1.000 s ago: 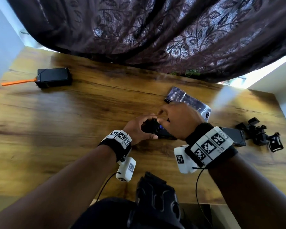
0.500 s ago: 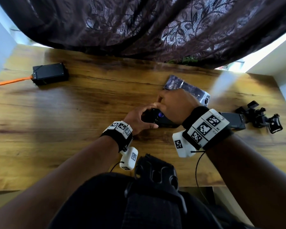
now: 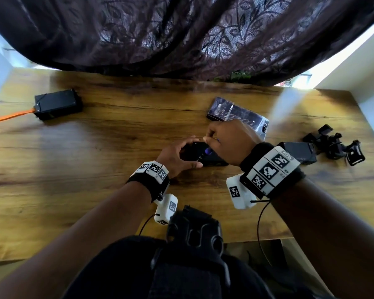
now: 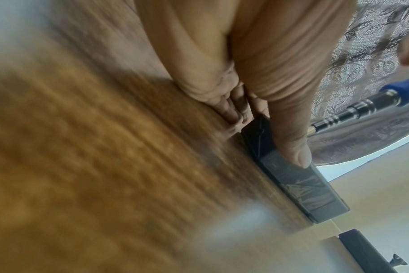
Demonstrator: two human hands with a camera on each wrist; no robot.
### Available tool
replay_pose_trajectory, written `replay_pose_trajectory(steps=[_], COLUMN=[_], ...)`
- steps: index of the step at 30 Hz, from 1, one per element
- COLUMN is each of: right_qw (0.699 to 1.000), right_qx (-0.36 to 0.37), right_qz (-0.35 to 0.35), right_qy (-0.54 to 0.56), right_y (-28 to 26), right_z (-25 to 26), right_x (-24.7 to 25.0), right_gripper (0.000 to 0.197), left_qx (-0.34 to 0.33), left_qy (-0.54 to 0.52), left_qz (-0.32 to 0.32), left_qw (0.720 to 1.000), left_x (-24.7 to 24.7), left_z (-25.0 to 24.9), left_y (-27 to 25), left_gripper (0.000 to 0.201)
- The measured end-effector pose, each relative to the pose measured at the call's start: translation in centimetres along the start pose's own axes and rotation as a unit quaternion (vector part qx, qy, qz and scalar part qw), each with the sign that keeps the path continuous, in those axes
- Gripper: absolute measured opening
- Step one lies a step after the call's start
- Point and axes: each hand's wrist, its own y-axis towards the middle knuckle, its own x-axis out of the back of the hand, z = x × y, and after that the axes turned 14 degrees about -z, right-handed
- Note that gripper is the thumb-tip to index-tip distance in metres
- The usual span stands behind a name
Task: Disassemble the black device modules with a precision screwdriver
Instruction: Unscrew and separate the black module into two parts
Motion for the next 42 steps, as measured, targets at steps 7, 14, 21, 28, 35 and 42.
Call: replay_pose_trajectory(steps=[7, 14, 21, 28, 35, 42], right_qw=[0.996, 0.997, 0.995, 0.990, 0.997, 0.990], right_qx=[0.048, 0.047, 0.040, 0.105, 0.018, 0.082], right_qz=[0.066, 0.060, 0.076, 0.096, 0.060, 0.107], right_qy=[0.034, 0.033, -0.043, -0.014, -0.034, -0.034], right_y=[-0.3, 0.0, 1.1, 1.5, 1.5, 1.2], right_z=[-0.7, -0.3, 0.2, 0.5, -0.2, -0.8], right_x=[0.9, 0.9, 0.6, 0.7, 0.6, 1.5], right_gripper=[0.042, 0.029, 0.023, 0.029, 0.026, 0.046], left_qx=[0.000, 0.009, 0.012, 0.022, -0.005, -0.012], left_qy=[-0.001, -0.005, -0.003, 0.013, -0.003, -0.015], left_qz=[-0.002, -0.006, -0.004, -0.011, 0.000, -0.007], left_qw=[1.000, 1.000, 1.000, 1.000, 1.000, 1.000], left_x=[-0.1, -0.2, -0.2, -0.2, -0.3, -0.5], left_z=[0.4, 0.1, 0.2, 0.3, 0.7, 1.5], left_y=[0.1, -0.1, 0.1, 0.1, 0.3, 0.7], left_gripper=[0.084, 0.082, 0.085, 0.087, 0.081, 0.080])
